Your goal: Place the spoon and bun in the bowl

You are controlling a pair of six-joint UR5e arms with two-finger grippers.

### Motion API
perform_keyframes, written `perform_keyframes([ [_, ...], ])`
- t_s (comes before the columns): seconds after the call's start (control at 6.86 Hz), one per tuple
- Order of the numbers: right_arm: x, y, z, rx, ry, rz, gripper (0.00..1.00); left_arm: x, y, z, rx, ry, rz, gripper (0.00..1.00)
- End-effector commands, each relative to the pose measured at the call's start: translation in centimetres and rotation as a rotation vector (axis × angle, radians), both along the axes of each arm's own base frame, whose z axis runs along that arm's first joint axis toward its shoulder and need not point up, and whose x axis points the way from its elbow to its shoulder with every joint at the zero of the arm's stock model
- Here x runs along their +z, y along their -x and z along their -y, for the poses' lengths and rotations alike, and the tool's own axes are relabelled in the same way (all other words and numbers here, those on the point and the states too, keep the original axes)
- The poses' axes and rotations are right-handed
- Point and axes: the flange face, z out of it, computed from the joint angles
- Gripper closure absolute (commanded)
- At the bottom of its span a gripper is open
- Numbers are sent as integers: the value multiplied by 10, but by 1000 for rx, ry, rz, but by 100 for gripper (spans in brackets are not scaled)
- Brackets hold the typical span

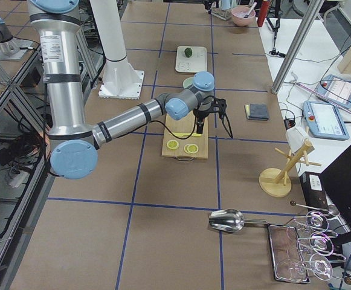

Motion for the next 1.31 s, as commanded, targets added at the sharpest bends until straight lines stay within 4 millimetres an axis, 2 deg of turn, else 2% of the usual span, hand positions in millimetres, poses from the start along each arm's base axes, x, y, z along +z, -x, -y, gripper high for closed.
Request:
perform_keyframes([
  [0.0, 65, -95, 3, -94, -54, -55, 0, 60, 80, 0, -64, 93, -10, 0],
  [0.15, 78, -128, 1, -142, -73, -95, 0, 65, 93, -2, -72, 194, -60, 0],
  [0.29, 88, -147, 4, -184, -75, -124, 0, 66, 98, 0, -83, 281, -59, 0],
  [0.58, 92, -146, 20, -194, -73, -127, 0, 65, 103, -10, -98, 364, -87, 0],
  [0.73, 96, -145, 21, -198, -66, -127, 0, 79, 103, -21, -100, 395, -89, 0],
  [0.88, 97, -142, 21, -207, -68, -127, 0, 75, 103, -40, -93, 339, -90, 0],
  [1.17, 98, -142, 22, -209, -73, -131, 0, 82, 103, -45, -96, 327, -89, 0],
])
